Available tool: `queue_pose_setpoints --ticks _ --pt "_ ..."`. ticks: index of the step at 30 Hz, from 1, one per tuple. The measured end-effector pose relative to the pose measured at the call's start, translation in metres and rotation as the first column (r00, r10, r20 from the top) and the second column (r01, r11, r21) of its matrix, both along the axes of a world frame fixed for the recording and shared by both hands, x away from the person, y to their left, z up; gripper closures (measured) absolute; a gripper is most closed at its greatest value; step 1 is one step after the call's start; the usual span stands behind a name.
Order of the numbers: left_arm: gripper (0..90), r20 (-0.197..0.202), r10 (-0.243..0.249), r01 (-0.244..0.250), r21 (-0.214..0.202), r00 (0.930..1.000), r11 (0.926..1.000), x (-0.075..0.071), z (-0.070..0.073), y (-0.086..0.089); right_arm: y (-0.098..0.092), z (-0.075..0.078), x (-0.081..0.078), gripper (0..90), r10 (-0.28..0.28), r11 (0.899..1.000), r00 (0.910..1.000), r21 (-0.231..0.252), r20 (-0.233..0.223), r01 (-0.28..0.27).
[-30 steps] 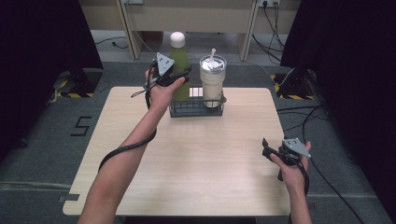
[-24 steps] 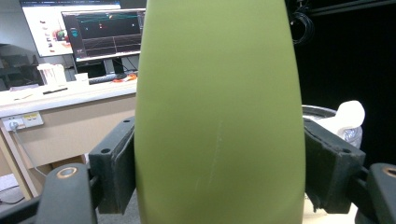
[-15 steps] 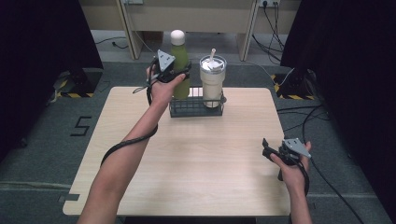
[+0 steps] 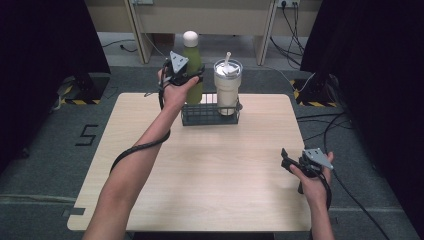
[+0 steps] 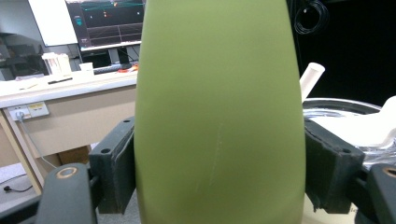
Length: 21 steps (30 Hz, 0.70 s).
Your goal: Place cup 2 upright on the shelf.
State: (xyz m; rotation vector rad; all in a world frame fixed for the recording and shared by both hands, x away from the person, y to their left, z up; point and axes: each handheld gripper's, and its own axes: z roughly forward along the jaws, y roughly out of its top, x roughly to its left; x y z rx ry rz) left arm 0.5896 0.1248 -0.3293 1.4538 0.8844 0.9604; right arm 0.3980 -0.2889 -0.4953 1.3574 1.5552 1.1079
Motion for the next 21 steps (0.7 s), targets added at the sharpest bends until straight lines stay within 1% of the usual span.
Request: queue_pose_setpoints --ticks 10,21 --pt "22.8 -0.021 0.018 -0.018 0.010 0.9996 0.9998 0.010 -0.008 0.002 0.001 -0.001 0.000 14.9 0.001 1.000 1.0000 -0.004 -0.006 -0.001" --pt "22.8 -0.047 0.026 -0.025 0.027 0.9986 0.9993 0.017 -0.020 -0.001 0.000 -0.001 0.000 14.8 0.003 1.000 1.0000 -0.006 -0.004 -0.003"
